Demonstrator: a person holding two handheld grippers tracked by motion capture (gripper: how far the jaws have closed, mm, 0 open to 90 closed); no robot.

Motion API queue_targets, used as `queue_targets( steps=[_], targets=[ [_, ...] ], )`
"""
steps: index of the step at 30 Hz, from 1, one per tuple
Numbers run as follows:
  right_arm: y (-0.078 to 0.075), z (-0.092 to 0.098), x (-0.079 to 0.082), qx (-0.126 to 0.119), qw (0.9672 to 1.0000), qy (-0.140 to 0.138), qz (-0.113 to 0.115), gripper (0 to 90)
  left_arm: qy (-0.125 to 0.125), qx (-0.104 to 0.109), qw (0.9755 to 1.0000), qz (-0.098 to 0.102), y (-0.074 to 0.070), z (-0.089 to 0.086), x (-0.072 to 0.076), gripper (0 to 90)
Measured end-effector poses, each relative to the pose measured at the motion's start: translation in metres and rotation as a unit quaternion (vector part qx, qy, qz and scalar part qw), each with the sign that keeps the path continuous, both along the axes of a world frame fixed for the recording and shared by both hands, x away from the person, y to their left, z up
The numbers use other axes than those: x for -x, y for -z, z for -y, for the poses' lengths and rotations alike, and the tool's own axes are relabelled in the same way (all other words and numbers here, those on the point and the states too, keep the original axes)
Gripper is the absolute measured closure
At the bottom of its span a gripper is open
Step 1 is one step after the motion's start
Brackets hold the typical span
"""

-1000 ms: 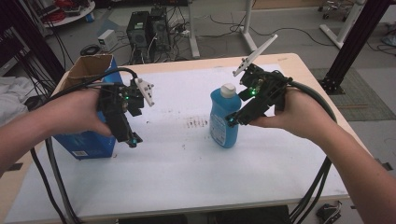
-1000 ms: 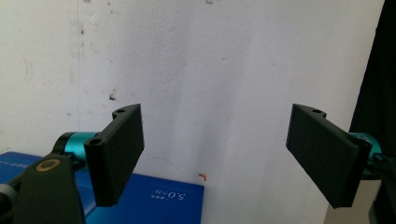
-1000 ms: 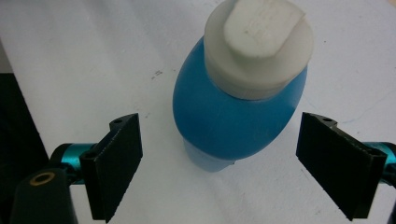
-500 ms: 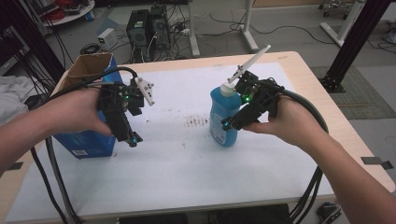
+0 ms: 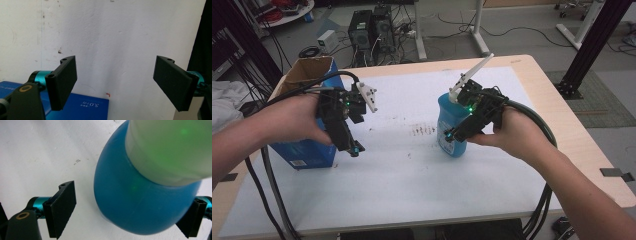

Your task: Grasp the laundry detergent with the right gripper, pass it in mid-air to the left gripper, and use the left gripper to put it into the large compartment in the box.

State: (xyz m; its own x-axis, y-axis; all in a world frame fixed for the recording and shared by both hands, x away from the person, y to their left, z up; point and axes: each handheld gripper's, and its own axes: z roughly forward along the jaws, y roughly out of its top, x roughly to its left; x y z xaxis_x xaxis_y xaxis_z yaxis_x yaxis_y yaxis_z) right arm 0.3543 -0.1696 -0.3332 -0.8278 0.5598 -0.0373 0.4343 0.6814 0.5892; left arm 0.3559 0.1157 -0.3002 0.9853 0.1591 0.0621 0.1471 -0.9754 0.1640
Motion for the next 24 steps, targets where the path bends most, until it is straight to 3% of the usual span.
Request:
queue_targets(
  steps=[24],
  targets=[
    [0.0100,-0.0053,0.0001,0.008,0.9998,0.013,0.015,15.4,-0.001,-0.001,1.0000,0.001,-0.0013,-0.0007,0.0004,19.3]
  ],
)
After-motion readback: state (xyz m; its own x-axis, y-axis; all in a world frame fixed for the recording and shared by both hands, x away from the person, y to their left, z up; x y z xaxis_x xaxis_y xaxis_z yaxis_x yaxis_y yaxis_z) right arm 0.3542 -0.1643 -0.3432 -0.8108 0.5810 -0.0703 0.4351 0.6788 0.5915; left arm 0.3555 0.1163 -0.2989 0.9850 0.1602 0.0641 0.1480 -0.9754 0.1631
